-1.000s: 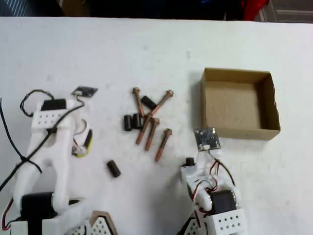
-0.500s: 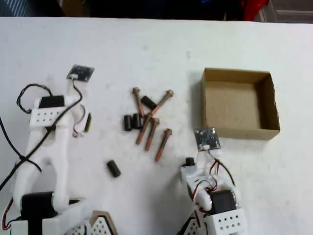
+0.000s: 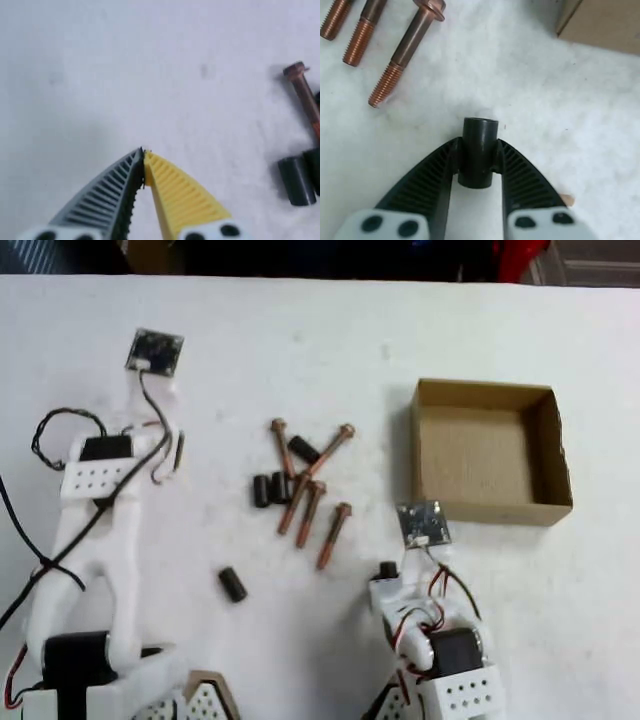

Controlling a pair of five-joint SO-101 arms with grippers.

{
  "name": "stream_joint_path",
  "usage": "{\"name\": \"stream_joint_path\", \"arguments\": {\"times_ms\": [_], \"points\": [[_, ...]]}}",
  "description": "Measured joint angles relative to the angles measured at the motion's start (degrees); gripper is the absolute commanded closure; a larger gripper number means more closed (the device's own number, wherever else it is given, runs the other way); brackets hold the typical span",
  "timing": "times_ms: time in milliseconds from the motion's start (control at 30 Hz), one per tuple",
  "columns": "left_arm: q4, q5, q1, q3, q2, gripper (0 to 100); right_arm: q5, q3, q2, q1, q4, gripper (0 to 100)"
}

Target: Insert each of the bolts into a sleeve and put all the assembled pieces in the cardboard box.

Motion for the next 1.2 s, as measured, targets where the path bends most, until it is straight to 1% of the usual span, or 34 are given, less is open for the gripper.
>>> {"name": "stream_joint_path", "arguments": {"times_ms": [200, 400, 667, 800, 867, 967, 1067, 1200], "points": [[-10.5, 0.0, 0.0, 0.0, 0.0, 98, 0.0, 0.0, 0.0, 0.0, 0.0, 98.1], [-18.3, -0.1, 0.0, 0.0, 0.0, 98, 0.0, 0.0, 0.0, 0.0, 0.0, 98.1], [-19.4, -0.1, -0.2, -7.0, 0.0, 98, 0.0, 0.0, 0.0, 0.0, 0.0, 98.1], [-19.4, -0.1, -0.2, -8.3, 0.0, 98, 0.0, 0.0, 0.0, 0.0, 0.0, 98.1], [-18.2, -0.1, -0.2, -8.4, 0.0, 98, 0.0, 0.0, 0.0, 0.0, 0.0, 98.1], [-12.7, -0.1, -0.2, -9.2, 0.0, 98, 0.0, 0.0, 0.0, 0.0, 0.0, 98.1], [-5.4, -0.1, -0.2, -11.3, 0.0, 98, 0.0, 0.0, 0.0, 0.0, 0.0, 98.1], [6.6, -0.2, -0.2, -14.7, 0.0, 98, 0.0, 0.0, 0.0, 0.0, 0.0, 98.1]]}}
